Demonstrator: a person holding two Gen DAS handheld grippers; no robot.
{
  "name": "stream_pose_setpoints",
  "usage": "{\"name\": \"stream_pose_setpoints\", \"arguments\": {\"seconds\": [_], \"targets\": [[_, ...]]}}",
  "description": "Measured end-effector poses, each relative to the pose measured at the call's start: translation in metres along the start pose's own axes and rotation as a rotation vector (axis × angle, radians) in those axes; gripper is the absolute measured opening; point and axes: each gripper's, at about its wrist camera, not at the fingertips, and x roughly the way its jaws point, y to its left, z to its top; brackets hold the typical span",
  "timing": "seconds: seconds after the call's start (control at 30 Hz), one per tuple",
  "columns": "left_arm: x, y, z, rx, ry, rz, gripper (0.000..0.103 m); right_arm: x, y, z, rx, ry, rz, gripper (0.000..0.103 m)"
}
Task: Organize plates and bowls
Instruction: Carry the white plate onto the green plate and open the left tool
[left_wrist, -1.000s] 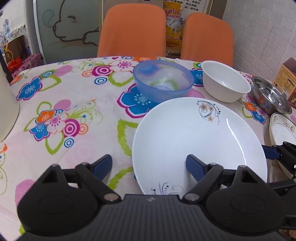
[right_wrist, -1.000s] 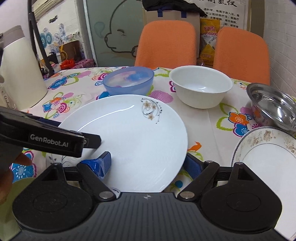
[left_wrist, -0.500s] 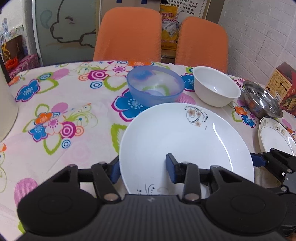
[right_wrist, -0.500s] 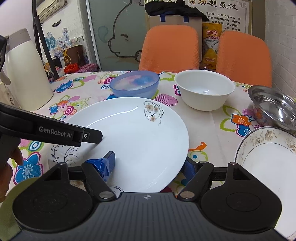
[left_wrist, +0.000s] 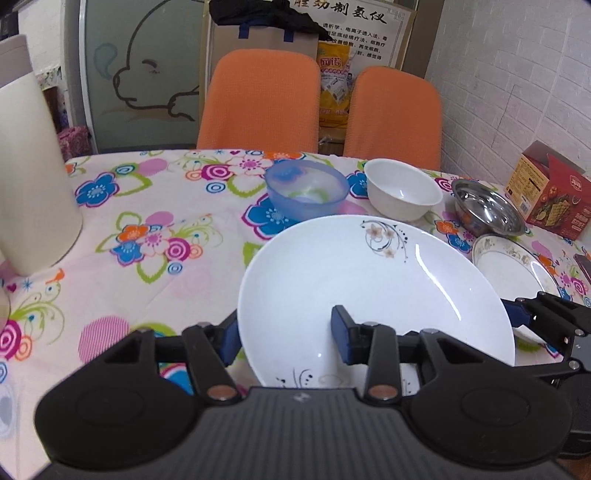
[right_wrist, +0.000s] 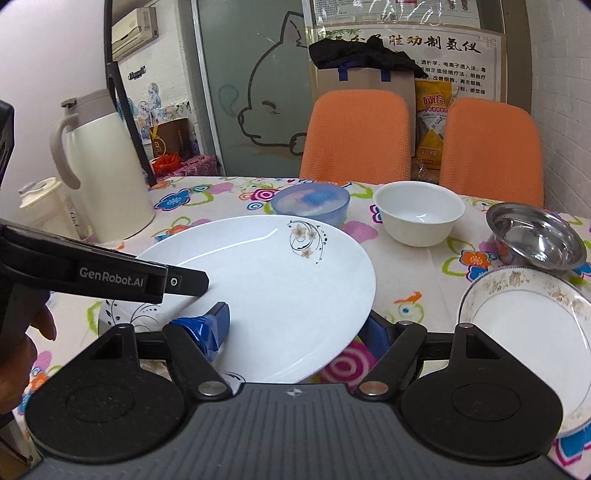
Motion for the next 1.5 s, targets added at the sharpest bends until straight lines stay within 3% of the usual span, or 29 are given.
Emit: {"name": "stream_pose_setpoints", "arguments": {"seconds": [0.27,0.53,0.7,0.83,0.97,1.13,1.5], "targets": [[-0.046,-0.005,-0.064,0.015,0.011,0.024,0.038,-0.038,0.032,-0.044,0.004,0.036,0.007,0.062],[-0.051,0.004,-0.096,-0.025,0.035,0.0,0.038,-0.043,0.043,-0.064,0.005,0.055,0.008,0.062],[-0.047,0.008,-0.104,-0.041,0.052,-0.019,0.038,-0.044,0.043,-0.066,-0.004,0.059,0.009,0.065],[-0.05,0.005,-0.104,-0.017,0.018,-0.003,0.039,-0.042,0.043,-0.067,-0.009,0.07,0.005,0.065],[-0.058,0.006,-0.098,-0.015,-0.022,0.003,0.056,-0.039,0.038,-0.066,0.008,0.085,-0.005,0.064],[-0.061,0.008,-0.093,-0.019,-0.037,0.022,0.058,-0.052,0.028,-0.056,0.034,0.014,-0.026,0.065],[-0.069,-0.002,-0.093,-0.001,-0.064,0.017,0.067,-0.057,0.029,-0.052,0.015,0.003,-0.036,0.065]]}}
